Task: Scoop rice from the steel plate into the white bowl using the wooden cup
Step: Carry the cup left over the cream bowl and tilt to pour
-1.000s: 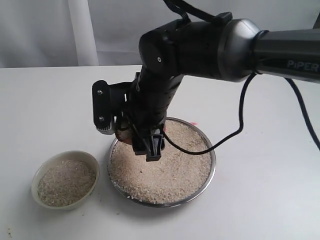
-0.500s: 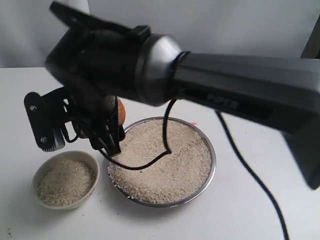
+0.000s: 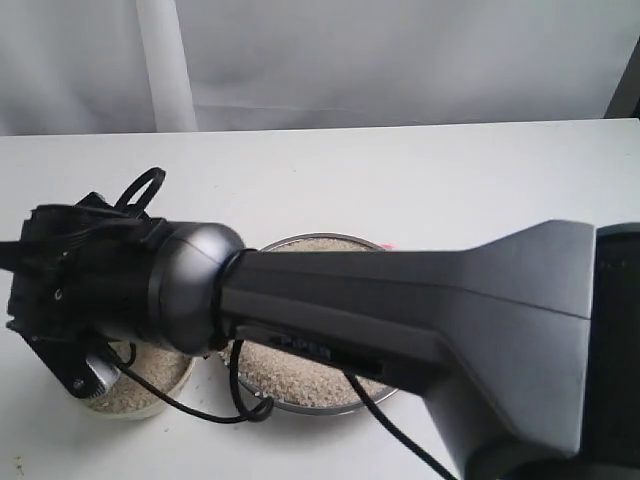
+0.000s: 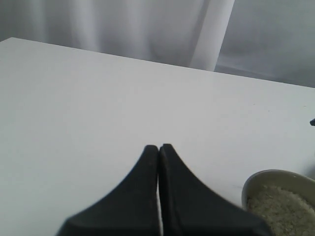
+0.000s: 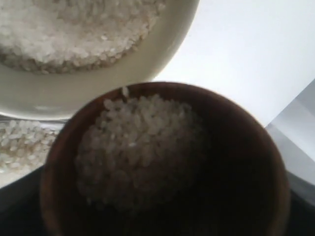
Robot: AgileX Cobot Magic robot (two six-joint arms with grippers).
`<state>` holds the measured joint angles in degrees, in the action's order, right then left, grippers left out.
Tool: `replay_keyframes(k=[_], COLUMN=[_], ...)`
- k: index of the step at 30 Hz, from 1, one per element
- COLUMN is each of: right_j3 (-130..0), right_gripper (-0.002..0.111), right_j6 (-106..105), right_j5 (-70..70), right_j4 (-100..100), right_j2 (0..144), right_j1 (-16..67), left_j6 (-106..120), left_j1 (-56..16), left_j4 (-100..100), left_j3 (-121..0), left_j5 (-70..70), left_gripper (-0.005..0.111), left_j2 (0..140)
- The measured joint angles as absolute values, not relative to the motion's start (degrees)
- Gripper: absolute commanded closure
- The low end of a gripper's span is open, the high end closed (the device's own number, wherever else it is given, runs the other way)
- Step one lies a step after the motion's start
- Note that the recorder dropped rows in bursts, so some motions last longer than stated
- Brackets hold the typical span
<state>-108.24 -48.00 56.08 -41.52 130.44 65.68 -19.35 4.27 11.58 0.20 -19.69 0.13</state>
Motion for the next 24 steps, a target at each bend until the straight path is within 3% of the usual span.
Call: replay_keyframes(k=[24], right_j3=[-108.38], right_gripper=[0.108], right_j6=[-47.78], right_j5=[56.09], right_j4=[-59.13], right_j2=[134.28], right_j1=[68.53], left_j6=[-19.35], left_j1=[4.27], left_j4=[11.58], left_j3=[0.20], left_j5=[-19.69], left_gripper=[0.107], left_j2=[0.13])
